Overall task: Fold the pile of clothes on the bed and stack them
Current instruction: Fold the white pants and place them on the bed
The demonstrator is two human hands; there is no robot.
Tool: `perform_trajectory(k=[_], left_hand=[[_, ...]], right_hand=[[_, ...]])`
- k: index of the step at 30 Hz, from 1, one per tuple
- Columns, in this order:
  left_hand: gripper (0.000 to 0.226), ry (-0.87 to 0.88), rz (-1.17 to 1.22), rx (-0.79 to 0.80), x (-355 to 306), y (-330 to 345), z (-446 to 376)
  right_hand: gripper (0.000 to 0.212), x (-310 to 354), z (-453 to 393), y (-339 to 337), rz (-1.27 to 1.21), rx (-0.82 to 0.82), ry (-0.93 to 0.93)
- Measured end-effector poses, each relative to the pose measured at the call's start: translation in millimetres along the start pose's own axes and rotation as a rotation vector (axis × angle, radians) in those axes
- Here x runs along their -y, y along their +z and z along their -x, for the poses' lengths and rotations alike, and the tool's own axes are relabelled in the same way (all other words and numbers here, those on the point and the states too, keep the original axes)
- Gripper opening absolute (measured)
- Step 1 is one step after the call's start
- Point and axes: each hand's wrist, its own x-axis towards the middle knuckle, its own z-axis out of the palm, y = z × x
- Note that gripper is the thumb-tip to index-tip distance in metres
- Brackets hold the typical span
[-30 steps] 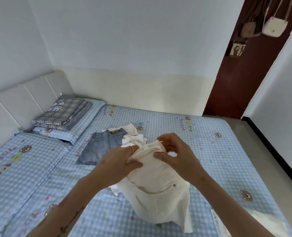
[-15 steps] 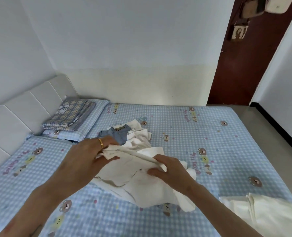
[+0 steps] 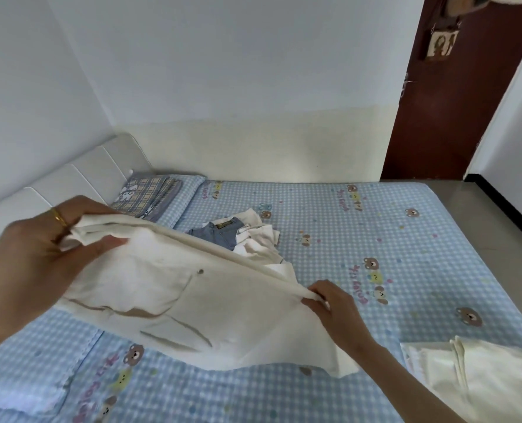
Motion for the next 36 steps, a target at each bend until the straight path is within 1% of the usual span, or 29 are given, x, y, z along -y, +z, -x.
perform_trajectory(k=[2,3,5,7,8,10,12,13,15,18,20,22,25,27,29,31,32,34,36], left_hand=[[0.047,-0.115,0.015,0.012,30,-8,5],[0.05,-0.155,0.028,0.027,43,-9,9],[0.055,-0.191,0.009,0.018,56,-2,22],[0.056,-0.248,0.013,-0.039,48,14,35],[0.056,-0.267,0.01,-0.057,41,22,43],[0.047,-0.307,0.012,-0.066,27,35,57],[0.029,-0.342,0.037,-0.055,19,47,69],[0.022,-0.352,0.064,-0.033,19,55,75],[0.015,-0.396,0.137,0.016,32,71,90],[0.012,-0.495,0.168,0.099,71,100,114],[0.011,-0.584,0.156,0.148,105,119,132],[0.01,-0.669,0.147,0.192,143,137,150],[0.009,-0.817,0.13,0.258,200,160,176],[0.013,-0.885,0.085,0.299,242,174,193],[0.016,-0.929,0.048,0.312,279,188,204],[0.013,-0.958,0.034,0.311,321,203,215],[0.013,-0.964,0.022,0.32,340,211,220],[0.018,-0.964,-0.001,0.367,379,228,229],[0.017,-1.003,-0.006,0.425,424,245,240]], right_hand=[[0.019,9,3,-20,-0.026,-0.065,-0.045],[0.021,14,5,-31,-0.023,-0.083,-0.069],[0.014,22,9,-49,-0.015,-0.088,-0.091],[0.008,27,12,-63,0.009,-0.052,-0.083],[0.009,28,13,-68,0.028,-0.018,-0.079],[0.019,30,14,-73,0.064,0.068,-0.059],[0.03,33,14,-72,0.08,0.147,-0.039],[0.034,34,14,-71,0.084,0.185,-0.024],[0.036,33,9,-56,0.1,0.276,0.023],[0.037,22,4,-12,0.123,0.384,0.129],[0.034,9,2,31,0.146,0.471,0.193],[0.028,-3,-2,80,0.178,0.559,0.243],[0.029,-20,-8,162,0.237,0.678,0.291],[0.024,-30,-14,222,0.287,0.746,0.296],[0.022,-41,-22,276,0.319,0.775,0.322],[0.033,-54,-31,334,0.369,0.802,0.347],[0.034,-60,-35,360,0.385,0.805,0.349],[0.028,-73,-46,405,0.401,0.801,0.351],[0.024,-90,-55,449,0.441,0.802,0.345]])
